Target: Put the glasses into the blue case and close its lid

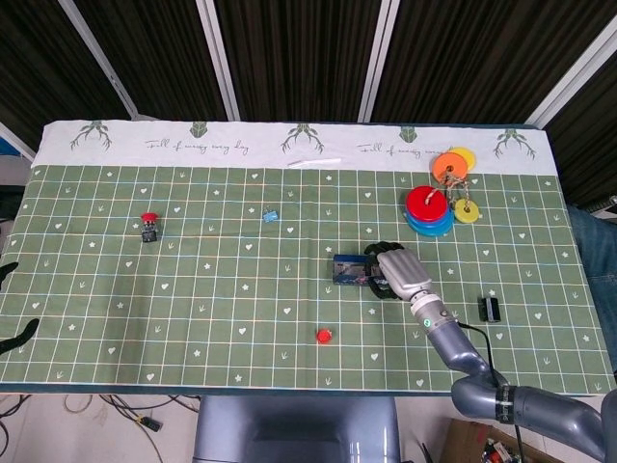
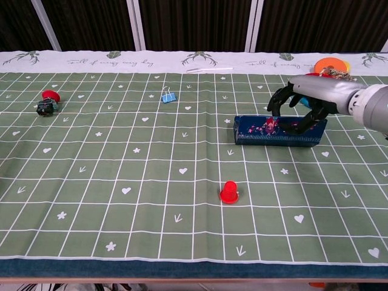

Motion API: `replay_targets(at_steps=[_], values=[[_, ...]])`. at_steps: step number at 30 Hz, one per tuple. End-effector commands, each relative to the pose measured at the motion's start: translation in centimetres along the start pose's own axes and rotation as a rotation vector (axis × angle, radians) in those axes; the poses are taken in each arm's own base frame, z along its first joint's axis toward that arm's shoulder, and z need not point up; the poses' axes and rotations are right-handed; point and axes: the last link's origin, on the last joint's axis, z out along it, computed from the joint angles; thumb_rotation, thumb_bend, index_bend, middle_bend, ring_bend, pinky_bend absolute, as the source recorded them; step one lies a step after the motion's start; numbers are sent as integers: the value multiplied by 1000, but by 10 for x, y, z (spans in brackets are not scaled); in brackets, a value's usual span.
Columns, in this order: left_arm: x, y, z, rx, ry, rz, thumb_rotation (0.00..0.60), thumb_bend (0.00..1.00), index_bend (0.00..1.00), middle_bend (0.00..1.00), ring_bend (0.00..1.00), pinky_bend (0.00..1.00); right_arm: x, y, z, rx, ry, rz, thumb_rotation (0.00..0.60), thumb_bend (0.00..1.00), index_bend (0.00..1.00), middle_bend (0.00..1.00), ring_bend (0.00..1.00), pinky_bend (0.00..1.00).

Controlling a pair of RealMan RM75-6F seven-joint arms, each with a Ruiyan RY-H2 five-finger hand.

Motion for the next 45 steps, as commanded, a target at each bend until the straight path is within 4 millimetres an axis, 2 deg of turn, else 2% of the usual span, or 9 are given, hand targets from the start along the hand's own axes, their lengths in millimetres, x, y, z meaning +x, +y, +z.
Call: replay_targets(at_steps=[1, 13, 25, 30, 35, 42, 45], values=[[0, 0, 0, 0, 1, -1, 600, 228, 140, 0, 0, 0, 2, -3, 9, -6, -10, -14, 600, 534, 687, 257, 201, 206], [0, 0, 0, 1, 2, 1, 600, 228, 141, 0, 0, 0, 14, -3, 34, -59, -22, -3, 600, 533, 690, 249, 201, 206], [0, 0, 0, 3, 1, 4, 600, 228, 141, 0, 0, 0, 18, 10, 49, -119, -37, 32, 600, 533, 689, 246, 201, 205], [1, 0, 0, 6, 0, 4, 600, 228, 142, 0, 0, 0, 18, 17, 53, -141, -45, 40, 600, 497, 683, 246, 200, 206], [0, 0, 0, 7, -2, 4, 600, 228, 142, 0, 0, 0, 19, 20, 55, -149, -41, 33, 600, 471, 544, 245, 199, 206], [0, 0, 0, 8, -6, 6, 600, 228, 143, 0, 0, 0, 20, 20, 60, -155, -31, 36, 600, 430, 426, 241, 197, 206], [0, 0, 0, 8, -7, 7, 600, 228, 143, 0, 0, 0, 20, 22, 64, -165, -34, 40, 600, 410, 338, 228, 190, 206]])
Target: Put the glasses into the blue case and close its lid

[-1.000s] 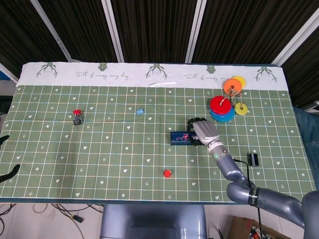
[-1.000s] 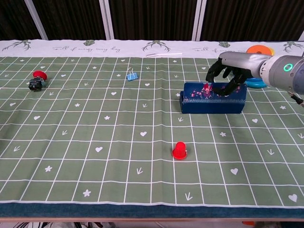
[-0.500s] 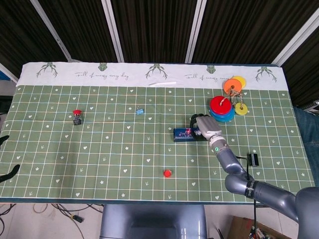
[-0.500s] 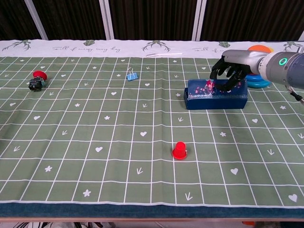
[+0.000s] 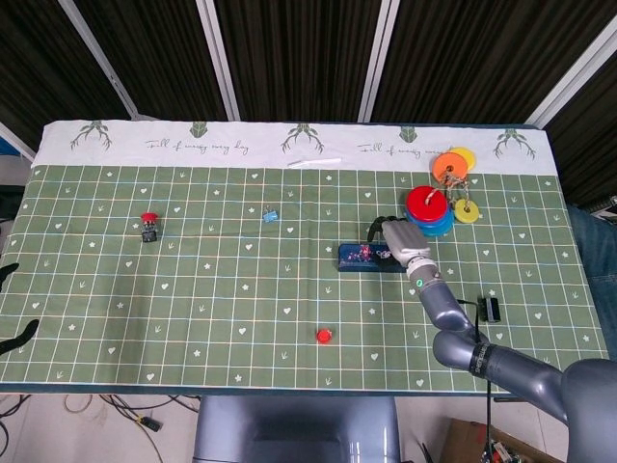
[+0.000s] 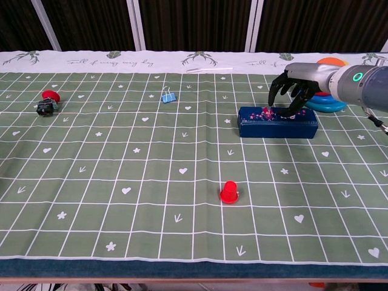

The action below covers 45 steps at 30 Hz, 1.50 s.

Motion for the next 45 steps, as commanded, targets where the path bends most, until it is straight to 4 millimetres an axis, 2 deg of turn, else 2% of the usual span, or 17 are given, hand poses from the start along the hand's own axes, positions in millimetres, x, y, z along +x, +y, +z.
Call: replay_targets(at_steps=[1, 4, 6, 11, 15, 19, 22, 24, 28, 34, 40, 45], values=[[0, 0, 0, 0, 0, 0, 600, 228, 143, 0, 0, 0, 0, 1, 3, -8, -5, 1, 600, 401, 279, 220, 184, 206], [0, 0, 0, 0, 0, 0, 600, 228, 143, 0, 0, 0, 1, 2, 6, -19, -8, 1, 600, 361, 115, 193, 167, 205], [0, 0, 0, 0, -2, 1, 600, 228, 143, 0, 0, 0, 2, 2, 7, -23, -8, 4, 600, 333, 71, 175, 158, 204], [1, 0, 0, -2, 0, 1, 600, 228, 144, 0, 0, 0, 12, 0, 5, -16, 22, 45, 600, 302, 52, 125, 120, 202], [1, 0, 0, -2, 3, -1, 600, 229, 144, 0, 0, 0, 28, -2, -11, 23, 82, 80, 600, 297, 52, 122, 111, 199], [1, 0, 0, -5, 4, 0, 600, 229, 144, 0, 0, 0, 42, 2, -46, 74, 159, 95, 600, 297, 53, 122, 112, 200], [0, 1, -1, -9, 6, 0, 600, 229, 143, 0, 0, 0, 46, 14, -83, 94, 208, 94, 600, 296, 53, 122, 111, 200], [1, 1, -1, -11, 8, -2, 600, 230, 142, 0, 0, 0, 44, 22, -103, 100, 226, 82, 600, 296, 53, 122, 111, 200], [2, 4, -1, -22, 19, 1, 600, 229, 137, 0, 0, 0, 38, 47, -156, 92, 287, 35, 600, 286, 53, 120, 109, 200], [1, 7, -2, -48, 34, 8, 600, 230, 130, 0, 0, 0, 26, 76, -215, 34, 416, 10, 600, 257, 53, 113, 106, 200], [2, 8, -3, -73, 51, 25, 600, 230, 126, 0, 0, 0, 3, 97, -259, -42, 473, -85, 600, 233, 53, 99, 80, 200], [4, 8, -2, -86, 56, 32, 600, 230, 125, 0, 0, 0, -13, 109, -284, -134, 464, -164, 600, 228, 52, 82, 54, 199]])
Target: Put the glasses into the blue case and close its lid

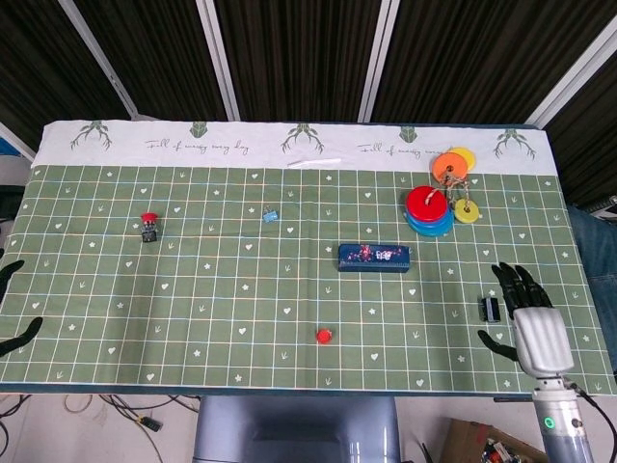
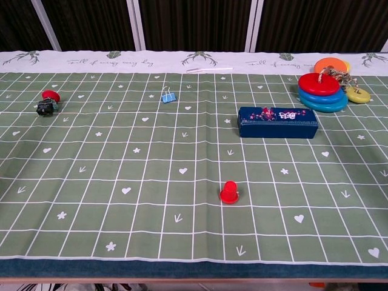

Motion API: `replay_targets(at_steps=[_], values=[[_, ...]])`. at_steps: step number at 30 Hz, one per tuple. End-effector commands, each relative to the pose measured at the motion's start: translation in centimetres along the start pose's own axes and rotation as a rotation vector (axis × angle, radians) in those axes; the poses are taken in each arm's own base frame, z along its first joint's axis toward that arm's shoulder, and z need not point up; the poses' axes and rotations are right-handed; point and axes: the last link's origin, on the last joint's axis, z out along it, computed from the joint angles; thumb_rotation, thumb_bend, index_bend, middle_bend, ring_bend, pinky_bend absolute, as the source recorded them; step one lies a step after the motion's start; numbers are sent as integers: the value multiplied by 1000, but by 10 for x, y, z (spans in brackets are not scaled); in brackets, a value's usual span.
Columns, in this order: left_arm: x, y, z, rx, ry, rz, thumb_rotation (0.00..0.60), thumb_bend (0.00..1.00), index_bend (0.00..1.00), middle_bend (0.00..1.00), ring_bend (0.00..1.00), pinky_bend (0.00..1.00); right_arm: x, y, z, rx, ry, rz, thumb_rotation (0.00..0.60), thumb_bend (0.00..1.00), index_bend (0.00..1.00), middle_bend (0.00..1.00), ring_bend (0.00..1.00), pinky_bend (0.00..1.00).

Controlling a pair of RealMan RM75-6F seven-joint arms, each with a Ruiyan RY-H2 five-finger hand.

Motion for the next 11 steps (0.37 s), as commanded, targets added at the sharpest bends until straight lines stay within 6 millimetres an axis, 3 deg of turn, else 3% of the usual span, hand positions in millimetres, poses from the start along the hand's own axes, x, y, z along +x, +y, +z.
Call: replay_targets(at_steps=[1, 2, 3, 4, 11], values=[[0, 0, 0, -11, -1, 4, 600, 230, 125, 0, 0, 0, -2, 11, -24, -52, 11, -91, 600, 227, 50, 79, 52, 199], [0, 0, 0, -14, -2, 7, 600, 230, 125, 0, 0, 0, -2, 12, -25, -60, 21, -104, 600, 226, 47, 77, 50, 199], [10, -22, 6, 20, 15, 51, 600, 230, 125, 0, 0, 0, -4, 13, -35, -70, 19, -129, 600, 226, 46, 76, 50, 199], [12, -28, 8, 12, 10, 52, 600, 230, 125, 0, 0, 0, -3, 13, -38, -65, 31, -152, 600, 226, 44, 76, 50, 199], [10, -33, 11, -27, 2, 45, 600, 230, 125, 0, 0, 0, 4, 16, -42, -98, 66, -214, 600, 225, 45, 77, 50, 199]])
